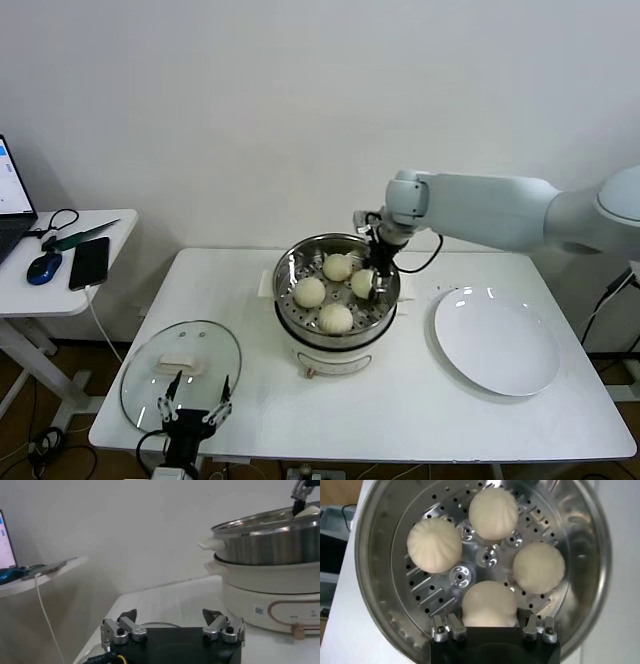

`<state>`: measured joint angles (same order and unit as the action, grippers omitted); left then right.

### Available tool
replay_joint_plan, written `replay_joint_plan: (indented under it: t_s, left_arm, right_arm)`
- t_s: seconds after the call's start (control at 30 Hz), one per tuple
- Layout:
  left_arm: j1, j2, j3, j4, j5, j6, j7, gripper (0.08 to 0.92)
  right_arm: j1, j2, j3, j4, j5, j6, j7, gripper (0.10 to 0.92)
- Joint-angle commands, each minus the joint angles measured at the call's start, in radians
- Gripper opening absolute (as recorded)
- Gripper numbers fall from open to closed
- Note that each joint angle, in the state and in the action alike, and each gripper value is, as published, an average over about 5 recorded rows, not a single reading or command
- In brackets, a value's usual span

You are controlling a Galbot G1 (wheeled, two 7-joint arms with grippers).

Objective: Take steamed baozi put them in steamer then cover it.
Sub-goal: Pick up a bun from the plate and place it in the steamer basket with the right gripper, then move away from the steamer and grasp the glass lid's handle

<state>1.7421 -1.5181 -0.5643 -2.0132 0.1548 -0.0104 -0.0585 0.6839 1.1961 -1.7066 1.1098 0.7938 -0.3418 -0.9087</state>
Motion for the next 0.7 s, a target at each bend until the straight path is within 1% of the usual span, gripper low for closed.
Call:
replay_joint_plan:
  t_s: [0.03,0.1,0.27,0.33,0.53,0.7]
  left_arm:
    - [-0.012,0.001,0.000,0.008,-0.001,0.006,0.001,0.823]
    - [-0.015,0.001,0.001,0.008,0.000,0.007,0.001,0.823]
    - [-0.013,0.002,0.003,0.006,0.002,0.008,0.001,0.823]
    - [-0.013,0.002,0.003,0.006,0.003,0.007,0.001,0.823]
    - [-0.011,0.001,0.003,0.003,0.005,0.007,0.001,0.823]
    - [-0.011,0.002,0.003,-0.001,0.008,0.008,0.001,0.823]
  right_arm:
    - [-0.030,0.003,0.003,-0.004,-0.020,-0.007,0.012,0.707]
    - [-0.031,0.001,0.012,-0.005,-0.020,-0.010,0.014,0.717]
    - [-0.018,-0.001,0.036,-0.007,-0.009,-0.012,0.001,0.801]
    - [-0.008,-0.003,0.041,-0.007,0.002,-0.008,-0.017,0.817]
    - [0.030,-0.035,0.058,-0.004,0.023,0.015,-0.084,0.823]
    - [0.048,-0.112,0.115,0.010,0.048,0.039,-0.084,0.823]
